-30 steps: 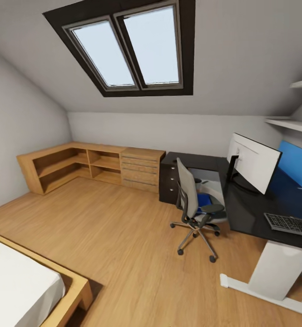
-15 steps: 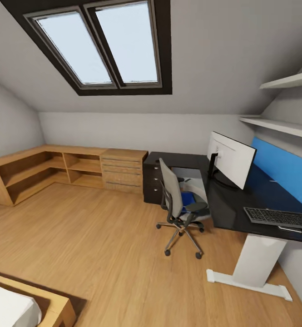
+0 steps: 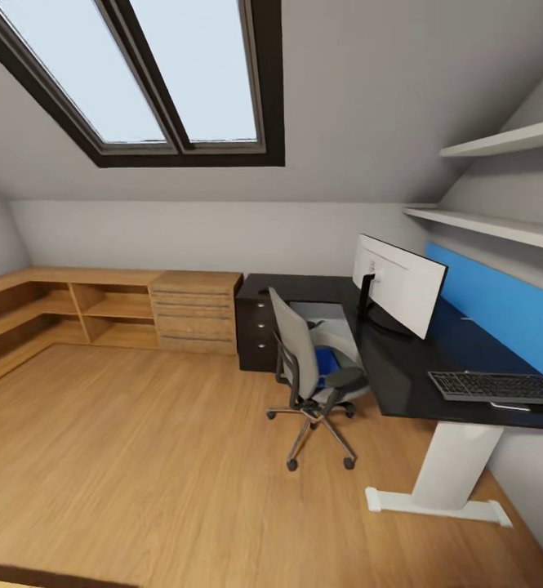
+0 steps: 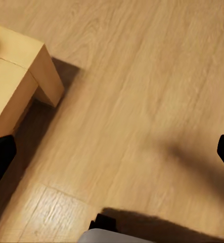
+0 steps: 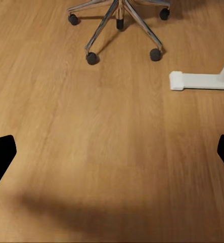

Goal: In the bedroom, organize the workspace by keeping the computer under the desk, ensuring the monitor is on the desk, placing the keyboard on the desk next to the monitor, placing the mouse on the desk next to the keyboard, moving the folder from the swivel chair onto the desk next to the mouse, stacking the notebook on top of the folder with the pen on top of the notebook, and positioning the swivel chair next to the desk.

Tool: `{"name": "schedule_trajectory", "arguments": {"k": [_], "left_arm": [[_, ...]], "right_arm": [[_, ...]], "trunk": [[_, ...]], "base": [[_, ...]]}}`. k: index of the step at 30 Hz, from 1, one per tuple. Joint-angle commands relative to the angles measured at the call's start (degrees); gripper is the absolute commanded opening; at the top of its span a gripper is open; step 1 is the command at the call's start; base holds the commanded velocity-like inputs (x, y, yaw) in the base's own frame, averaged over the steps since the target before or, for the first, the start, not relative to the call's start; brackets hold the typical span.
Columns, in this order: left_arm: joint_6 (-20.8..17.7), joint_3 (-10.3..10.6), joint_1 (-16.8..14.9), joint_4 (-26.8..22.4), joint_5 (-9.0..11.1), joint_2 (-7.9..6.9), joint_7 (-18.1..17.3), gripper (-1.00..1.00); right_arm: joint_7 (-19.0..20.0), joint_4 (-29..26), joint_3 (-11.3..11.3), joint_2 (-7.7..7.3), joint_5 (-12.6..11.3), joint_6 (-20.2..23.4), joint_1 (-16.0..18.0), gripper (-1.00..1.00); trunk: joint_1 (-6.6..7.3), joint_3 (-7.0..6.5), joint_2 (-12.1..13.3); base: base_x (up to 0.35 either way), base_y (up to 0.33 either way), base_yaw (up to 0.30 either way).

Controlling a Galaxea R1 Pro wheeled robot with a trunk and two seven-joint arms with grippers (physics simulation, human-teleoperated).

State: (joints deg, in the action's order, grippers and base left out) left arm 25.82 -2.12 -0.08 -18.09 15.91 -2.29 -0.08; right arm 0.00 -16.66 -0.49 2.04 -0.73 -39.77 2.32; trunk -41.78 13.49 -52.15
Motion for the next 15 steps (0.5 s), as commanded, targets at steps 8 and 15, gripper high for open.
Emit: {"name": "schedule_trajectory", "arguments": {"k": [8,15], "left_arm": [[0.10,-0.08,-0.01,-0.02,0.03,0.01,-0.01,1.00],[0.25,0.17,-0.01,-0.08,-0.08,0.10,-0.08,1.00]], "right_arm": [[0.03,0.06,-0.04,-0.05,0.02,-0.28,0.05,1.00],[0.08,0.26,0.03,-0.14,0.32,-0.48,0.05,1.00]], "trunk": [[-0.03,0.10,-0.05],[-0.03,0.11,-0.05]], "base": [[0.215,0.277,-0.266],[0.220,0.271,-0.051]]}}
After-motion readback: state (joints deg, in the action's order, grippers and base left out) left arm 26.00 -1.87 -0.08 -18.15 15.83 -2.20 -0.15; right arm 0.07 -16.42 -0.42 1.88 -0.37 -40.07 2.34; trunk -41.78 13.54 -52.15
